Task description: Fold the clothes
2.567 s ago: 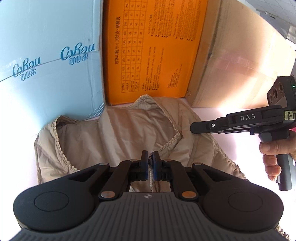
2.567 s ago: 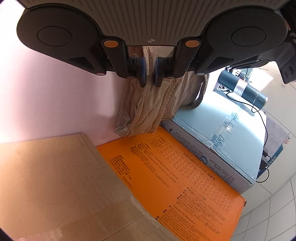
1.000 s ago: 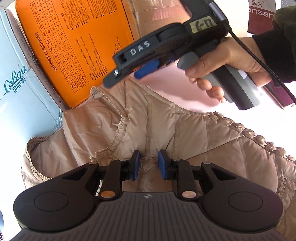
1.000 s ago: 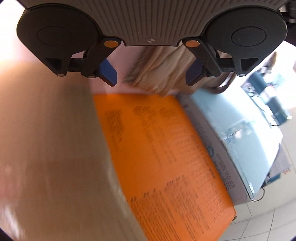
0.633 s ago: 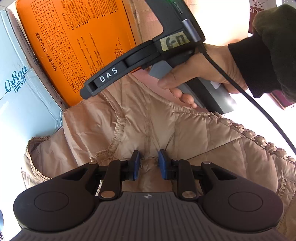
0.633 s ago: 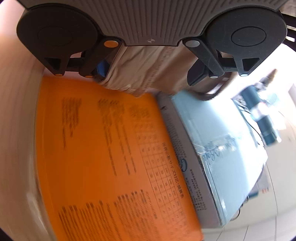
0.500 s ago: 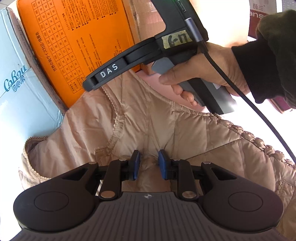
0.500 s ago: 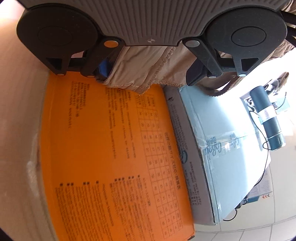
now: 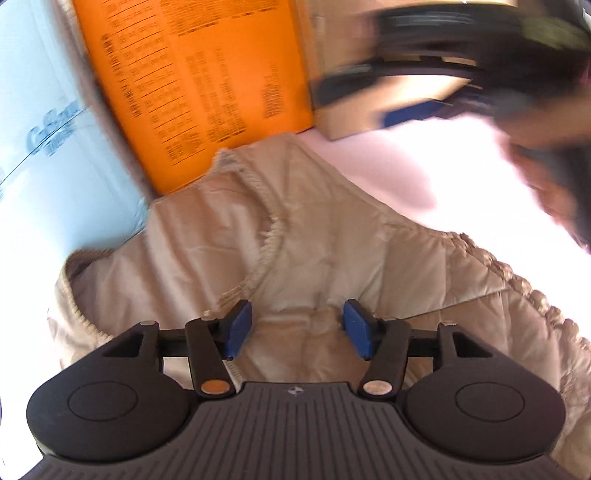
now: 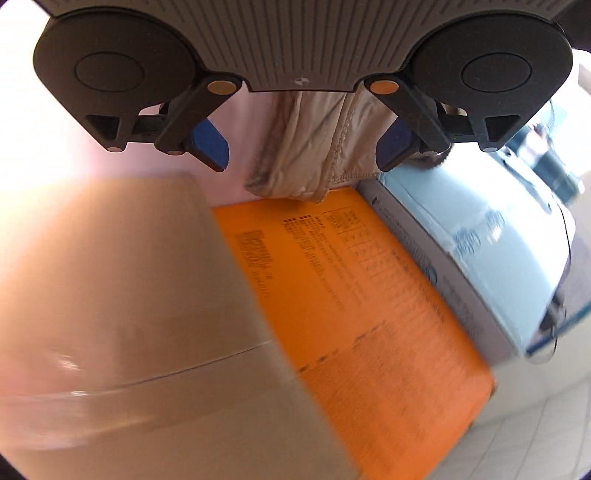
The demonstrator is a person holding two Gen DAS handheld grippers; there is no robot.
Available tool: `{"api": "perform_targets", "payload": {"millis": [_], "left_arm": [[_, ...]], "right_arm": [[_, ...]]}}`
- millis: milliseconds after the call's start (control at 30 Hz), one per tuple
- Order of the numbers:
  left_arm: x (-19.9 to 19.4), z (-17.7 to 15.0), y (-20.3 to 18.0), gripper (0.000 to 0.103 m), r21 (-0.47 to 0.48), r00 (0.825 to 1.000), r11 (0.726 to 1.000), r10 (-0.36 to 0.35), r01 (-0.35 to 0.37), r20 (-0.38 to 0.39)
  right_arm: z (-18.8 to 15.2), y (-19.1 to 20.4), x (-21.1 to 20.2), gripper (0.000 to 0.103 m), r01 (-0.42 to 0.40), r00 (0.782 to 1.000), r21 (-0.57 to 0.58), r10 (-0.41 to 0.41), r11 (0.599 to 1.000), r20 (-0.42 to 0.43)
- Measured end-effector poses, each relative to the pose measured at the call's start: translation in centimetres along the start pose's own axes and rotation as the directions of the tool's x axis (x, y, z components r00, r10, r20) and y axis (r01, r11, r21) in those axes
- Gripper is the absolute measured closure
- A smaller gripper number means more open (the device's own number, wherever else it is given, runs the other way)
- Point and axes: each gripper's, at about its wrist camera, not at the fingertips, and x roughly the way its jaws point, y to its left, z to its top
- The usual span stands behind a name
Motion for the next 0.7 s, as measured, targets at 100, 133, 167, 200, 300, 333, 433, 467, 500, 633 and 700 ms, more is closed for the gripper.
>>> {"api": "perform_targets", "payload": {"millis": [100, 133, 167, 200, 300, 333, 433, 467, 500, 633, 700], "left_arm": [[-2.0, -0.7, 0.2, 0.051, 0.012, 1.0, 1.0, 0.014, -0.014, 0.024], [-2.7, -1.1, 0.2, 0.051, 0.024, 0.999, 1.0, 0.018, -0.019, 0.032], [-3.4, -1.6, 0.2, 0.051, 0.035, 0.999, 0.999, 0.022, -0.023, 0.039], [-3.9, -2.0, 0.3, 0.051, 0.043, 0.999, 0.999, 0.028, -0.03, 0.042], [-5.9, -3.7, -0.3, 0.05, 0.045, 0.999, 0.999, 0.025, -0.027, 0.049], [-6.6, -4.2, -0.6, 0.05, 0.046, 0.999, 0.999, 0.022, -0.024, 0.05], [-8.6, -5.7, -1.8, 0.049, 0.062, 0.998, 0.998, -0.006, 0.002, 0.058], [-9.2, -6.2, -2.2, 0.047, 0.072, 0.998, 0.997, -0.038, 0.034, 0.056], [-9.7, -6.6, -2.6, 0.045, 0.084, 0.996, 0.994, -0.073, 0.068, 0.052], [-11.7, -8.4, -4.0, 0.045, 0.114, 0.973, 0.968, -0.23, 0.226, 0.025], [-12.5, -9.5, -5.0, 0.045, 0.123, 0.959, 0.952, -0.282, 0.28, -0.006]], "right_arm": [[-1.9, -0.5, -5.6, 0.01, 0.022, 0.999, 0.075, -0.024, 0.997, 0.029], [-2.7, -0.4, -7.2, 0.009, 0.028, 0.999, 0.089, -0.03, 0.996, 0.029], [-3.6, -0.4, -9.0, 0.009, 0.035, 0.999, 0.102, -0.038, 0.994, 0.029], [-4.8, -0.2, -10.8, 0.009, 0.044, 0.998, 0.114, -0.047, 0.993, 0.028], [-8.5, 0.6, -15.5, 0.007, 0.072, 0.997, 0.139, -0.075, 0.988, 0.018], [-9.8, 1.0, -16.7, 0.006, 0.084, 0.996, 0.136, -0.086, 0.987, 0.008], [-14.0, 2.3, -19.7, 0.006, 0.111, 0.994, 0.136, -0.108, 0.984, -0.024], [-15.3, 2.7, -20.5, 0.006, 0.117, 0.993, 0.139, -0.113, 0.983, -0.034], [-16.5, 3.2, -21.1, 0.006, 0.119, 0.993, 0.137, -0.114, 0.983, -0.042], [-20.0, 4.7, -23.1, 0.006, 0.121, 0.992, 0.122, -0.116, 0.985, -0.049], [-21.2, 4.8, -23.9, 0.006, 0.112, 0.993, 0.14, -0.107, 0.984, -0.041]]}}
